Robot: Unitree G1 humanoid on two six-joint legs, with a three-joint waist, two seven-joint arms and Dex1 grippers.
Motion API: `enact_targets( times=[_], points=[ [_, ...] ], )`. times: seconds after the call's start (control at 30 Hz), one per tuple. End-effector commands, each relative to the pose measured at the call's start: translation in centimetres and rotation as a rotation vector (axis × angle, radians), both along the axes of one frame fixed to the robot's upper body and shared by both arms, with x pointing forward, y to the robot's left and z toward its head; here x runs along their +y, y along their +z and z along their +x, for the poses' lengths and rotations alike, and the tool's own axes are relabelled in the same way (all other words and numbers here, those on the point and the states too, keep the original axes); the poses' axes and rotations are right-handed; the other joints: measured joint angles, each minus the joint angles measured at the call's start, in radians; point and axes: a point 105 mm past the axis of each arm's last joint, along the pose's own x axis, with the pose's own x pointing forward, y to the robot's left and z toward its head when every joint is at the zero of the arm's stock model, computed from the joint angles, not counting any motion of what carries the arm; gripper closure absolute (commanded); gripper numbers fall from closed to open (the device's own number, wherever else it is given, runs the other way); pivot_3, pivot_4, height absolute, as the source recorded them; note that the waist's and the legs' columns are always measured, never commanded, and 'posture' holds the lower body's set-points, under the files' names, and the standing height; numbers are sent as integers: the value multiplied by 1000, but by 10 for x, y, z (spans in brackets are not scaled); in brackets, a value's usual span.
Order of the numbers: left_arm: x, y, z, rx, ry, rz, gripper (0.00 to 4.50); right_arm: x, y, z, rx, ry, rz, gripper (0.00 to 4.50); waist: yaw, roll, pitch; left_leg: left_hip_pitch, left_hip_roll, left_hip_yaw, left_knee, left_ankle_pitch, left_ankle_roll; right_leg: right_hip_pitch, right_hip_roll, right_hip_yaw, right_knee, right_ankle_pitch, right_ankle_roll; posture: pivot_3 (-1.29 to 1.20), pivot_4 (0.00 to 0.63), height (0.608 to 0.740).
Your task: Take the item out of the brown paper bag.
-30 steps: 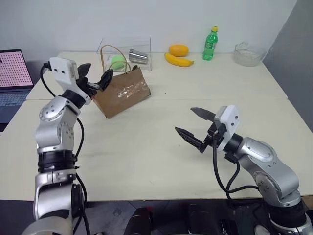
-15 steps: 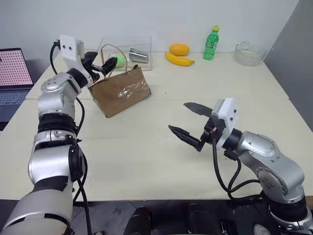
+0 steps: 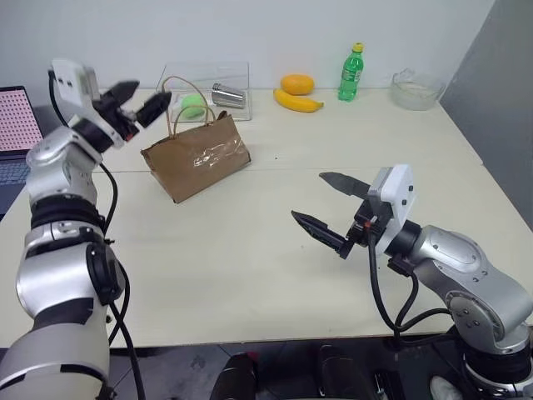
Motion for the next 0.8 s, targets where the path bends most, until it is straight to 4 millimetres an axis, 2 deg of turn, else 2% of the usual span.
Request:
enact_targets(
  times=[0.03, 0.13, 0.27, 0.8],
  points=[
    [-3, -4, -13, -28, -50, 142, 36, 3, 8, -6, -36, 28, 14, 0, 0, 0, 0, 0, 0, 0, 0, 0, 0, 0, 0, 0, 0, 0, 0, 0, 150, 740],
    [-4, -11, -8, -28, -4, 148, 36, 6, 8, -4, -34, 44, 18, 0, 1, -2, 1, 0, 0, -1, 0, 0, 0, 0, 0, -1, 0, 0, 0, 0, 150, 740],
    [-18, -12, 0, -28, -17, 148, 36, 9, 10, -4, -38, 64, 15, 0, 9, -2, 1, 0, 0, -1, 1, 0, 0, 0, 0, -1, 0, 0, 0, 0, 150, 740],
    [-24, 18, 31, -21, 125, 79, 36, 16, 10, -7, -33, 92, 15, 0, 1, -2, 1, 0, -1, -1, 0, 0, 0, 0, 0, -1, 0, 0, 0, 0, 150, 740]
  ],
)
